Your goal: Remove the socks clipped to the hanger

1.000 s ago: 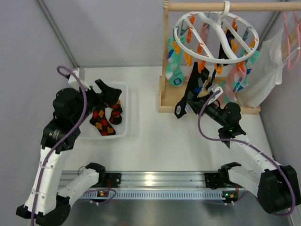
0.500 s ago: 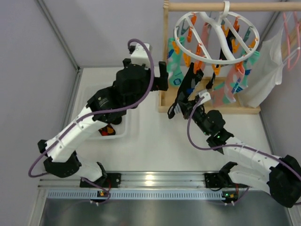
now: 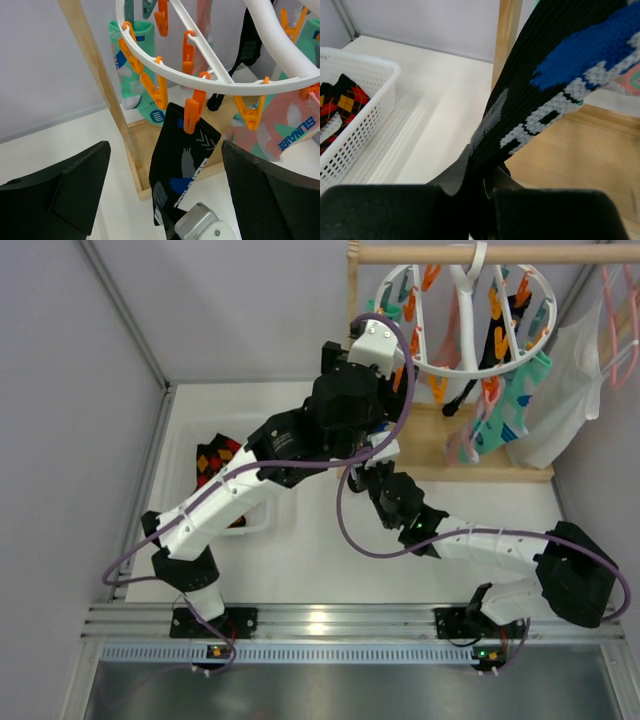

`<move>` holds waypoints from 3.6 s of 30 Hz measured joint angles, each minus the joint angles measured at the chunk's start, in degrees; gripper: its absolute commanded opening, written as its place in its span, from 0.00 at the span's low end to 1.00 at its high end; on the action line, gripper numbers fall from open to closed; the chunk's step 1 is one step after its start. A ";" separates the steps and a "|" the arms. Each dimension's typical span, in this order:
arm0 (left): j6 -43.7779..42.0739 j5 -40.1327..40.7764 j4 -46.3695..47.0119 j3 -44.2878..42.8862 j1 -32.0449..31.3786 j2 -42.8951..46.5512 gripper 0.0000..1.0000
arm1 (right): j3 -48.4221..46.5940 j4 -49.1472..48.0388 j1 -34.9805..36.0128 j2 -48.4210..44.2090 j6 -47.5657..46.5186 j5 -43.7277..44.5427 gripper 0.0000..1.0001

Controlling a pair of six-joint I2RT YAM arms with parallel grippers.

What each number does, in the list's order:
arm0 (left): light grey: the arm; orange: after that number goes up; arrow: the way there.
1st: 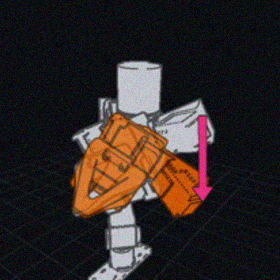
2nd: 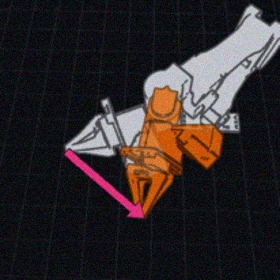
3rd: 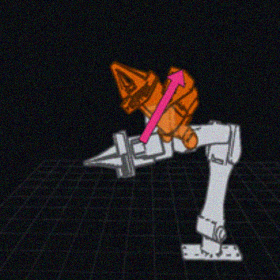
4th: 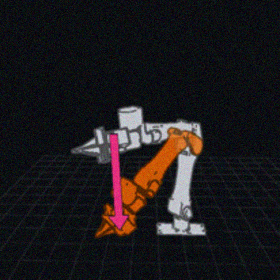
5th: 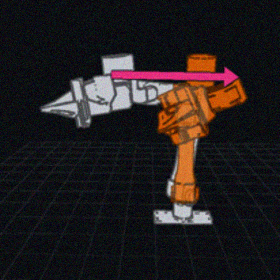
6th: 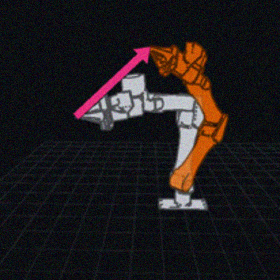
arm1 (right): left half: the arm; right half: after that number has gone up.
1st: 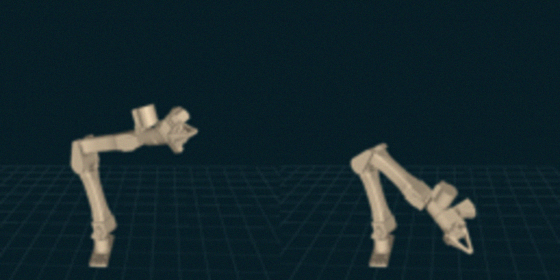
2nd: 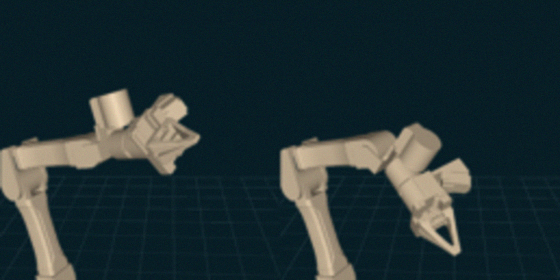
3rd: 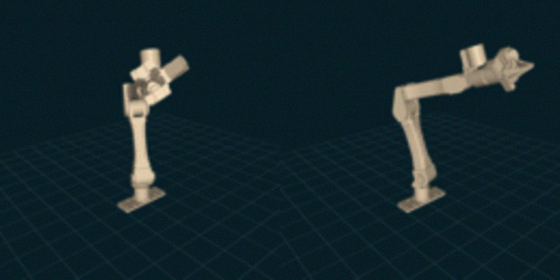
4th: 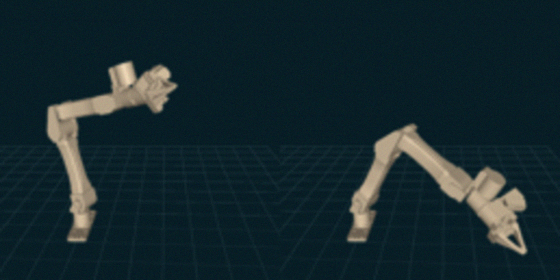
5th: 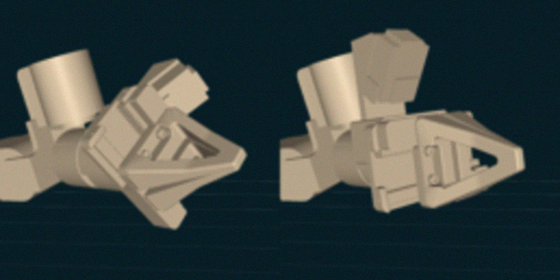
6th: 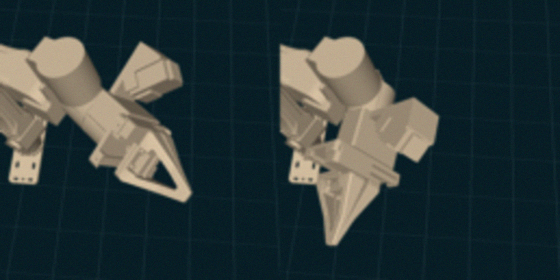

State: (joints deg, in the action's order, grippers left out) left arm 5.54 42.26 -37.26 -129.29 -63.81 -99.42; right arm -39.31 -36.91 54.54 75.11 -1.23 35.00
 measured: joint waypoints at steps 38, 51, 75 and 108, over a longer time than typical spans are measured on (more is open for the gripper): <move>-12.07 7.37 1.70 -15.96 4.26 -20.68 0.73 | -13.79 2.95 7.48 10.86 -16.76 9.90 0.00; -15.45 9.92 7.61 -16.00 4.42 -22.29 0.20 | -14.08 4.42 7.85 10.95 -17.18 8.74 0.00; -5.38 6.67 9.03 5.60 4.81 -5.81 0.98 | 3.34 8.28 8.92 -6.78 -6.34 -5.33 0.00; -1.18 42.91 9.22 51.93 -5.25 54.23 0.98 | -85.40 42.82 1.14 53.62 -0.35 -48.83 0.98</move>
State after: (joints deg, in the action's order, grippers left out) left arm 4.36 85.17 -28.03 -77.36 -69.06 -45.19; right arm -124.70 5.91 55.68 128.73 -1.58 -13.82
